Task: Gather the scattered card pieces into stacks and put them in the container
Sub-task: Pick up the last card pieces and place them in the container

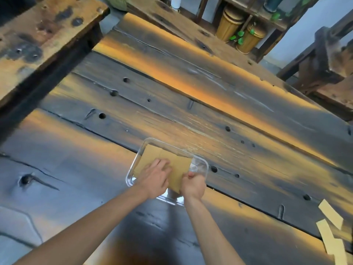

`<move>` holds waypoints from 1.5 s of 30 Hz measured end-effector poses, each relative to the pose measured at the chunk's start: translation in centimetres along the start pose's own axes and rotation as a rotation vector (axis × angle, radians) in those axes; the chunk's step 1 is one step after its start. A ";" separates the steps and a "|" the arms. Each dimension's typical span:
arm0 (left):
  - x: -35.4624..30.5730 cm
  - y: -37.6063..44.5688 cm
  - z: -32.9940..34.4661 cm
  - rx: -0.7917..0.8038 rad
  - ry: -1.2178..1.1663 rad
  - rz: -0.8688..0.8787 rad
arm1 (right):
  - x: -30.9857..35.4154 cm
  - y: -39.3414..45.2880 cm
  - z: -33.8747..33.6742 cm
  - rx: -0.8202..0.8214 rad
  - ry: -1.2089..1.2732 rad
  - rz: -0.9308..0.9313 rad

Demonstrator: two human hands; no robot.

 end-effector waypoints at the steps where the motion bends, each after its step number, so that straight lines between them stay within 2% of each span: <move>1: 0.2 -0.1 0.5 0.022 0.028 -0.007 | 0.0 0.1 0.1 0.000 -0.022 0.005; 12: 0.2 -0.5 1.2 0.017 0.192 -0.010 | 1.5 -0.3 0.9 0.025 -0.427 -0.166; 19: -0.3 -0.8 0.8 -0.029 0.147 0.012 | 1.6 -0.3 0.4 0.043 -0.347 -0.210; 25: -2.2 -1.3 -0.7 -0.114 0.086 0.025 | 3.0 -1.5 -2.6 0.008 -0.355 -0.376; 30: -7.3 -1.4 -2.0 -0.192 -0.011 0.074 | 3.3 -2.0 -7.3 0.031 -0.203 -0.488; 33: -11.4 -1.0 -1.9 -0.200 -0.020 0.122 | 1.8 -1.1 -11.2 0.012 -0.146 -0.484; 45: -30.6 4.5 5.7 -0.074 0.027 0.271 | -16.4 7.7 -29.8 -0.062 -0.152 -0.262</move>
Point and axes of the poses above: each hand's wrist, its own y-axis towards the middle knuckle, its own z-axis out of the palm, x = y × z, the point moved 9 cm from there along y, towards the middle knuckle, and after that the axes turned 9 degrees about -z, right-handed, at the moved point
